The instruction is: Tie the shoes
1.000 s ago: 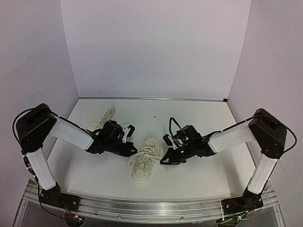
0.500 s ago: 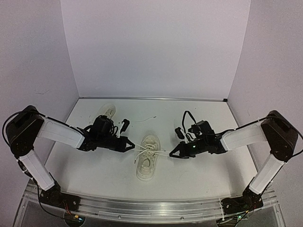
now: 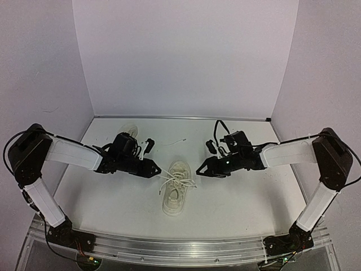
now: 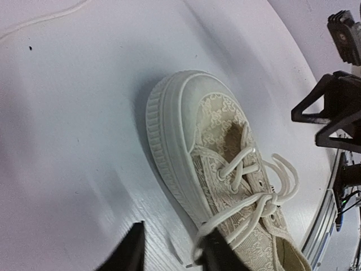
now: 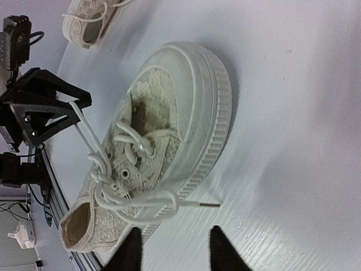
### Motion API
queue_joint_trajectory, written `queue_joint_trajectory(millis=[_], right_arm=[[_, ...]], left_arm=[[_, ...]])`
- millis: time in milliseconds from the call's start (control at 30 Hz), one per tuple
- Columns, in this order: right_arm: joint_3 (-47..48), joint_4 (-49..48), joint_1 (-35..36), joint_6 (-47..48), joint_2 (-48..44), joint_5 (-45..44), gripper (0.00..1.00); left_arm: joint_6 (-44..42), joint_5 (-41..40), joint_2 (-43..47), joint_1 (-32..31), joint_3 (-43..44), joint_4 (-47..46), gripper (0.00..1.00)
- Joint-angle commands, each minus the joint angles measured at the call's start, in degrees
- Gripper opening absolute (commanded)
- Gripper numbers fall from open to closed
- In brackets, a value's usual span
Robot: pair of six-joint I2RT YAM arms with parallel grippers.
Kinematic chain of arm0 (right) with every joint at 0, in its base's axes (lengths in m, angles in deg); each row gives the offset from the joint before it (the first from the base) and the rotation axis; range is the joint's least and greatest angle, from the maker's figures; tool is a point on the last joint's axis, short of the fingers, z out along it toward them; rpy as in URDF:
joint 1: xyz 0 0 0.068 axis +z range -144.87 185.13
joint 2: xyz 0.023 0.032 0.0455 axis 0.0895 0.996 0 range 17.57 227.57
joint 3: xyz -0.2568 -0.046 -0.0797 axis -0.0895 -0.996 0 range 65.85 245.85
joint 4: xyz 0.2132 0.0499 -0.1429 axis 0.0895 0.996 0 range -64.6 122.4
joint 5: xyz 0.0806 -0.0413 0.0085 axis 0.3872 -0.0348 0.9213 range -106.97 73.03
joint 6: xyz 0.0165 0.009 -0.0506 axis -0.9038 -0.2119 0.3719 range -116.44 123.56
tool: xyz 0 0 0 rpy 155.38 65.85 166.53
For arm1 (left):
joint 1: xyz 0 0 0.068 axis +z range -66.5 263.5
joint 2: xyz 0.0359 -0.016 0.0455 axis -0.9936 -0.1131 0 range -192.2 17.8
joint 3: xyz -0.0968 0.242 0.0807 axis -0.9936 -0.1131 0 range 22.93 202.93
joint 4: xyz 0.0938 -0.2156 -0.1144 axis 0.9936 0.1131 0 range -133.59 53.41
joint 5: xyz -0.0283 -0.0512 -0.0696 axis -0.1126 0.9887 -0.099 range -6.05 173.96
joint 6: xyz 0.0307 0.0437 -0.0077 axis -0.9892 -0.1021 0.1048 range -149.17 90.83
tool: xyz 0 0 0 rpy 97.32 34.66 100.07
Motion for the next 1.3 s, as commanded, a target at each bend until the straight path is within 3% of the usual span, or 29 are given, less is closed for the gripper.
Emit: queue_joint_trajectory(millis=[0,100,167,233,333,467,767,1000,1267], right_arm=[[5.1,8.1,-0.5,3.6,-6.2,-4.0,0.65],[7.5,12.0,-0.5,5.0,-10.8,-5.9,0.74],[8.5,14.3,-0.5,5.7,-12.9,-5.4,0.76],[8.0,15.3,-0.5,5.9,-15.5,-4.3,0.78],[4.6,14.7,-0.5,5.4,-21.3,-1.6,0.82],[-3.4,11.3,-0.5,1.1,-30.8,-2.5,0.98],[-28.3,-3.0,-0.5,-14.8,-50.7,-3.9,0.98],[-33.5,-4.8,-0.1,-15.6,-47.3,-3.3,0.98],[-29.8,-6.7,4.3,-13.9,-36.4,-5.6,0.98]], left_arm=[[-3.9,-3.2,5.7,0.9,7.4,10.9,0.59],[-4.6,-3.5,9.1,1.5,10.4,16.2,0.85],[-5.0,-3.2,10.5,1.7,12.3,19.9,0.95],[-4.4,-4.3,12.2,1.7,13.5,23.8,0.99],[-1.7,-5.0,16.7,1.9,12.1,26.0,1.0],[3.0,-6.5,23.4,2.0,6.9,27.6,1.0],[10.5,-9.1,35.2,1.0,-11.0,25.2,1.0],[12.7,-12.4,38.8,-2.2,-17.8,25.3,1.0],[13.5,-17.2,33.3,-6.4,-15.4,25.0,1.0]])
